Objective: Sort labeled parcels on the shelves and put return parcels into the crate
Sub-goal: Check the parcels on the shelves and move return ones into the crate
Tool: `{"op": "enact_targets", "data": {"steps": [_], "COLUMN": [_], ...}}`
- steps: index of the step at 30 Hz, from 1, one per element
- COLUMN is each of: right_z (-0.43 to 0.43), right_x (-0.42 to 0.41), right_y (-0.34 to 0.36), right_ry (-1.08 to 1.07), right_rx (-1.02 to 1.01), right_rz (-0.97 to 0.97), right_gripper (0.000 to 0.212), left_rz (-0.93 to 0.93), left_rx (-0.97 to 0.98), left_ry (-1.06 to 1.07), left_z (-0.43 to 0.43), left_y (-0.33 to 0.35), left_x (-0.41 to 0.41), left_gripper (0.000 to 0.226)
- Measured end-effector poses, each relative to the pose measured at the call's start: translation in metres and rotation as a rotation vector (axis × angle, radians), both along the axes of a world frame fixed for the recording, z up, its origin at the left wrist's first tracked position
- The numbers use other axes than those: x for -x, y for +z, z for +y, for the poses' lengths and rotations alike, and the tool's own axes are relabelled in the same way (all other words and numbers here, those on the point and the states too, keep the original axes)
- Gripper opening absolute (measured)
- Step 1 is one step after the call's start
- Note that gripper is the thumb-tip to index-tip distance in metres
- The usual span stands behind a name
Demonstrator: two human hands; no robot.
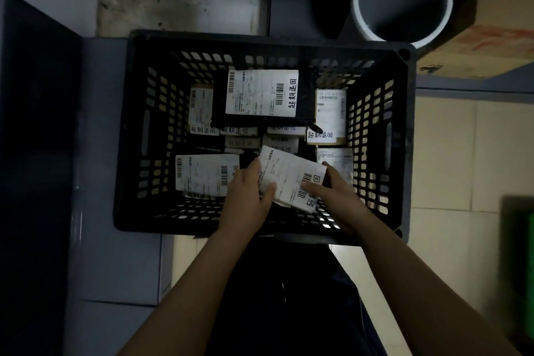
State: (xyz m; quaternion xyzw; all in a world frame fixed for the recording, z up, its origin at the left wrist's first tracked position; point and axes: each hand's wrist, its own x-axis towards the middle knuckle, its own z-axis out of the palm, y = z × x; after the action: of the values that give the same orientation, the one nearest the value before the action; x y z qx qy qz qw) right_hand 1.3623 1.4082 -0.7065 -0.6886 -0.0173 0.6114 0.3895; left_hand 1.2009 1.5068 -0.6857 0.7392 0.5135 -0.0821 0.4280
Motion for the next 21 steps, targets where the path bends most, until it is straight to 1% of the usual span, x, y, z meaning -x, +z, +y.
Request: {"op": "enact_targets", "data": {"steps": [3,5,9,13,15,18,21], "right_z": [-0.001,-0.002,0.0,0.004,0.004,0.003,0.005], "right_x": [0.001,-0.002,-0.008,-0.008,-0.008,-0.008,-0.007], "right_y": [-0.009,-0.016,-0.03,-0.041,-0.047,-0.055,-0.063], "right_ry": [0.061,0.114,0.194,0.273,0.3,0.345,0.406], "right_rx": [0.012,0.022,0.039,0.074,0.1,0.15,0.17], "right_rz": [-0.04,-0.081,-0.148,-0.277,-0.305,-0.335,-0.418], "right_gripper": [0.04,0.041,0.047,0.049,0.052,0.061,0.07], "left_rz": [0.036,0.057,0.157,0.229,0.273,0.3,0.318], "left_rx": [0.024,0.057,0.245,0.37,0.426,0.442,0.447], "left_ry": [-0.024,-0.093,-0.257,-0.341,-0.369,-0.405,-0.438], "left_z": [-0.007,-0.008,0.001,0.01,0.012,0.014,0.011], "left_y": [-0.004,-0.008,-0.013,-0.024,-0.032,-0.042,-0.051], "left_x": [0.001,0.002,0.0,-0.004,-0.005,-0.006,-0.007], "left_gripper": [0.067,0.07,0.076,0.08,0.082,0.084,0.084]}}
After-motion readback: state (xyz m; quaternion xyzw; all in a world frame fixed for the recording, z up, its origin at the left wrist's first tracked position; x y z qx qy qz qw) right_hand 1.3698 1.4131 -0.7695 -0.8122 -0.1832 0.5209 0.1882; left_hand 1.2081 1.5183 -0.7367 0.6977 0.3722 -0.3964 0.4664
